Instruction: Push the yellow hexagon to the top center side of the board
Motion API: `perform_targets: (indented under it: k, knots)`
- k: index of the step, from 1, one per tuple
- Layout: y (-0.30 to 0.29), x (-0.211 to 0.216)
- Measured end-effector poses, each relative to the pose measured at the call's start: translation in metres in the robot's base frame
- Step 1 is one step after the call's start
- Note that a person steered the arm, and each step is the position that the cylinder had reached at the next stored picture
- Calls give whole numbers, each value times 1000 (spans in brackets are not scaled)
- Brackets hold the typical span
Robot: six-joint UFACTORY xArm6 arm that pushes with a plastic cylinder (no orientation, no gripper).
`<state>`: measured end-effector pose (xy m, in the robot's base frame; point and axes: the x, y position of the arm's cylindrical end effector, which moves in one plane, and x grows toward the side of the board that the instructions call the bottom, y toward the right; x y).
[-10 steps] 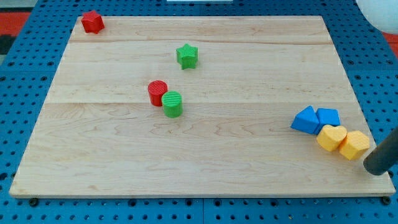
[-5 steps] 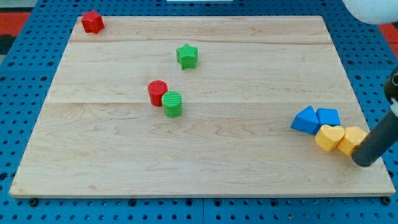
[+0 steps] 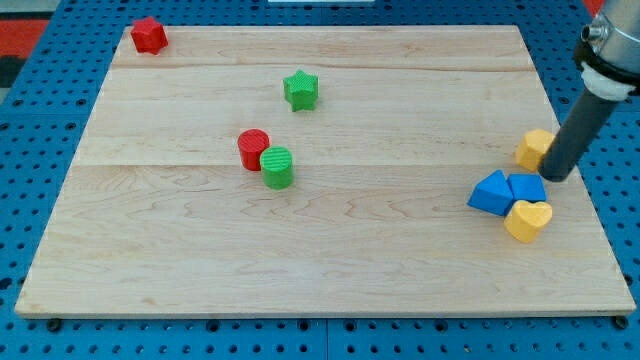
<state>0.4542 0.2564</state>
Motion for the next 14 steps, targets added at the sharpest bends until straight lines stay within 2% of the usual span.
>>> perform_targets:
  k: [4,6,11,13,14]
  knots:
    - [0,-87]
    - [-52,-86]
    - [-90,-189]
    - [-137,-194]
    - [-145,-181]
